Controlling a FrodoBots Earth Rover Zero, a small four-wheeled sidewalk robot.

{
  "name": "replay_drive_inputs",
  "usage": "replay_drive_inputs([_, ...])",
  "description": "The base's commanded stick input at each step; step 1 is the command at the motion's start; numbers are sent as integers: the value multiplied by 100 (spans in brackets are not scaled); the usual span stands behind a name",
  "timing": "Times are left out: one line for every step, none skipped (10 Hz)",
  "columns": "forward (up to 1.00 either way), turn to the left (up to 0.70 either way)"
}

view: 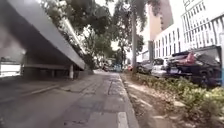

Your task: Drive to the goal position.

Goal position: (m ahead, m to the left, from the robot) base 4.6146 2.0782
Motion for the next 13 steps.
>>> replay_drive_inputs([70,0])
replay_drive_inputs([70,0])
replay_drive_inputs([70,0])
replay_drive_inputs([70,0])
replay_drive_inputs([70,0])
replay_drive_inputs([70,0])
replay_drive_inputs([70,0])
replay_drive_inputs([70,0])
replay_drive_inputs([70,0])
replay_drive_inputs([70,0])
replay_drive_inputs([70,0])
replay_drive_inputs([70,0])
replay_drive_inputs([70,0])
